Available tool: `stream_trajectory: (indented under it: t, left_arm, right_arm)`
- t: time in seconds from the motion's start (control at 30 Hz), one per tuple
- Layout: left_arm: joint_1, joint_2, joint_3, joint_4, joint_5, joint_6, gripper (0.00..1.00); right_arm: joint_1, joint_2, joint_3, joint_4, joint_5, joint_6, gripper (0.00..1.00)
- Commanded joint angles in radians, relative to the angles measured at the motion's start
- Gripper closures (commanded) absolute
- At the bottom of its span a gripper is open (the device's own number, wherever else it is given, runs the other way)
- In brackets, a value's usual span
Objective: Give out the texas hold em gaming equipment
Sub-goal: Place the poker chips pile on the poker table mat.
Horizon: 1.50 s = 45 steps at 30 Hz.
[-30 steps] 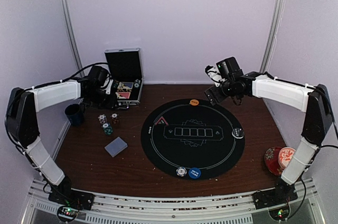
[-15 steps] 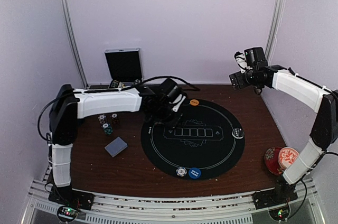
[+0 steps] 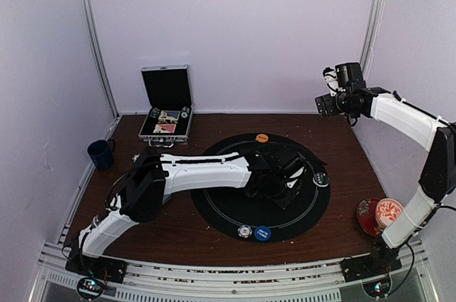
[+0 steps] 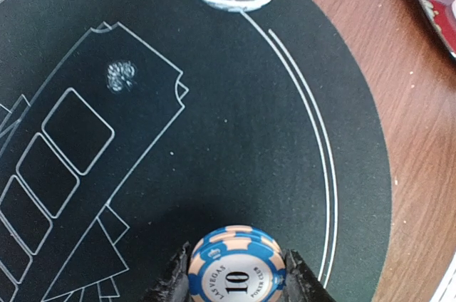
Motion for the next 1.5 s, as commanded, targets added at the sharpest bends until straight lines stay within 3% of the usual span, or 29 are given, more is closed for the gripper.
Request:
stream_trajectory:
  t: [0.0, 0.3, 0.4, 0.8, 1.1, 1.37, 1.47]
  left_arm:
    - [-0.004, 0.024, 0.014, 0.043, -0.004, -0.030, 0.73]
    - [-0.020, 0.054, -0.018, 0.042, -0.031, -0.041, 0.72]
    - [-0.022, 0.062, -0.030, 0.042, -0.031, -0.042, 0.67]
    - [-0.018, -0.071, -0.045, 0.004, -0.122, -0.037, 0.03]
    - [0.032, -0.442, -0.296, -0.099, -0.413, -0.077, 0.02]
    - [0.169, -0.789, -0.717, -0.107, -0.484, -0.122, 0.02]
    - [0.218, -0.881, -0.842, -0.083, -0.508, -0.115, 0.02]
  right_arm:
    - [-0.006, -0.034, -0.010, 0.017, -0.004, 0.014, 0.00]
    - [-0.006, -0.035, -0.013, 0.018, -0.027, 0.011, 0.00]
    - [-0.006, -0.038, -0.014, 0.013, -0.051, 0.002, 0.00]
    - [-0.006, -0.063, 0.060, -0.145, -0.231, -0.022, 0.00]
    - [0.019, -0.089, 0.015, -0.316, -0.502, -0.048, 0.00]
    - [0.194, -0.097, -0.127, -0.400, -0.502, -0.139, 0.00]
    - [0.287, -0.098, -0.201, -0.392, -0.432, -0.155, 0.00]
